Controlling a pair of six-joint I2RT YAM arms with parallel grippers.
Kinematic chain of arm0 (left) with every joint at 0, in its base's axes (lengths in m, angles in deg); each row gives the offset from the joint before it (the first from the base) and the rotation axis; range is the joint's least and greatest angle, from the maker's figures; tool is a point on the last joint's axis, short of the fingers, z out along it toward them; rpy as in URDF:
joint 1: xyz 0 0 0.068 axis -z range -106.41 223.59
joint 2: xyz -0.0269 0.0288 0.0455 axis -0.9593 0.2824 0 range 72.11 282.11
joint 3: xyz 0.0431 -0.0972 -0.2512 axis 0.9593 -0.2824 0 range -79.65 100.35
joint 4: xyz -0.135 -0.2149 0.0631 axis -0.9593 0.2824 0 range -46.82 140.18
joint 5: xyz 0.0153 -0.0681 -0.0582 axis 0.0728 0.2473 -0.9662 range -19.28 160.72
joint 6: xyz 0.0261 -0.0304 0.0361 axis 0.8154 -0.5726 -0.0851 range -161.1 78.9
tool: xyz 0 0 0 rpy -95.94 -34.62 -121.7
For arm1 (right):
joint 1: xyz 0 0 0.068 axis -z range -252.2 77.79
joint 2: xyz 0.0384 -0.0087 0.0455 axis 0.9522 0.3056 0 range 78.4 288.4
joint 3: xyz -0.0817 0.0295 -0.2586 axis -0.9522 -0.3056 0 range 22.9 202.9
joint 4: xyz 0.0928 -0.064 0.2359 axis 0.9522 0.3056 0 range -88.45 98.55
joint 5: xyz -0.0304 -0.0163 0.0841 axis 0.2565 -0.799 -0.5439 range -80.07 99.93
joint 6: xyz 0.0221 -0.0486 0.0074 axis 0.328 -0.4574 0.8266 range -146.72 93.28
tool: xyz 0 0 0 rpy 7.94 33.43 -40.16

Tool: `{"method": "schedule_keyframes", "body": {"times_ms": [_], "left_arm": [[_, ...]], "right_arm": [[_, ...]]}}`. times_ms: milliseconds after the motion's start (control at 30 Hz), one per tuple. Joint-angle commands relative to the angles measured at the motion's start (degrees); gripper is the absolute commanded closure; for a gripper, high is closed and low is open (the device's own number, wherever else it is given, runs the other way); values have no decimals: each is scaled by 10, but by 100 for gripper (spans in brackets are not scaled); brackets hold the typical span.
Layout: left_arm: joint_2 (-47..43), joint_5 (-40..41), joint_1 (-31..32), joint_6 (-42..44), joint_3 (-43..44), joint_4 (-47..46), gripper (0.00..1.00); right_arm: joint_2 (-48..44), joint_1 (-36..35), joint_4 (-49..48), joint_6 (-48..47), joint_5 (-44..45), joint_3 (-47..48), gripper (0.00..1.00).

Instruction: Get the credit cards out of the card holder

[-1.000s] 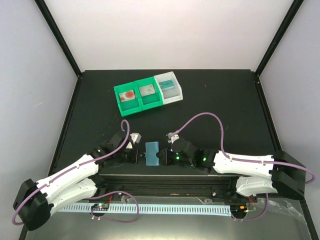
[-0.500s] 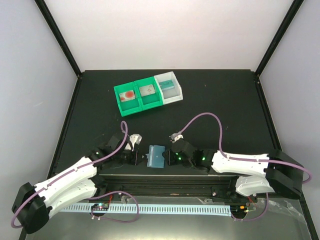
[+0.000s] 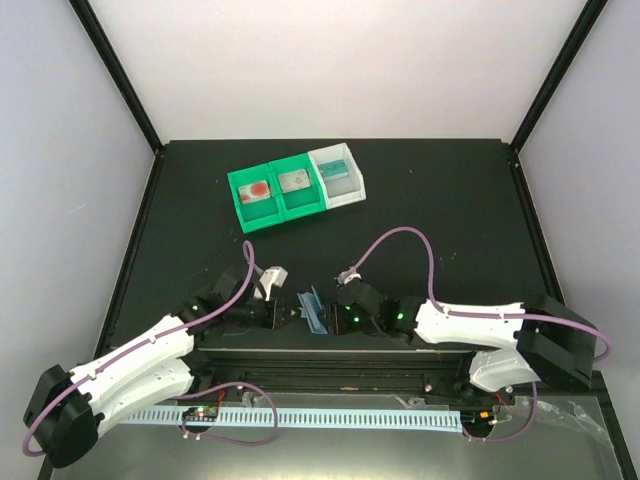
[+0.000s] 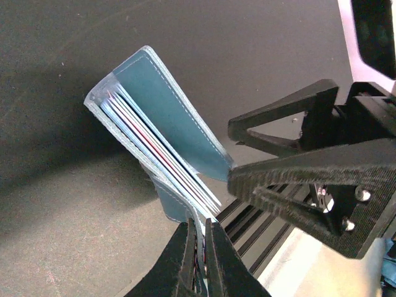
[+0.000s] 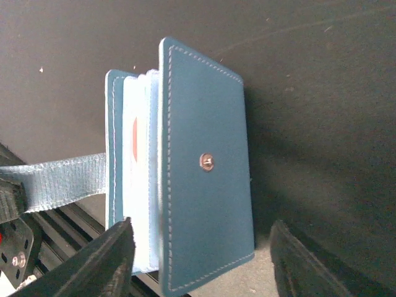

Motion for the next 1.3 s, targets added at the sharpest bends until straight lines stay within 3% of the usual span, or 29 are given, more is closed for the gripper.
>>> {"method": "schedule_keyframes", "body": {"times_ms": [0,133,367,800,1100,1267], "left_arm": [[-2,-12,0,-8,14,-18,98],[-4,-9,0,-3,18,-8,99],[-5,4,0,1,18,8,99],[-19,16,0,12,6,18,98],[-21,110,-1,26,28,111,98],[-11,121,-1,11,26,109,99]], "right_arm": [[25,1,-33,-17,-34,32,36],[50,1,-11,-33,-28,57,31],[75,1,22,-41,32,63,31],[57,1,56,-25,114,25,37],[12,1,85,-6,157,-13,52],[2,1,54,3,137,-43,73]]}}
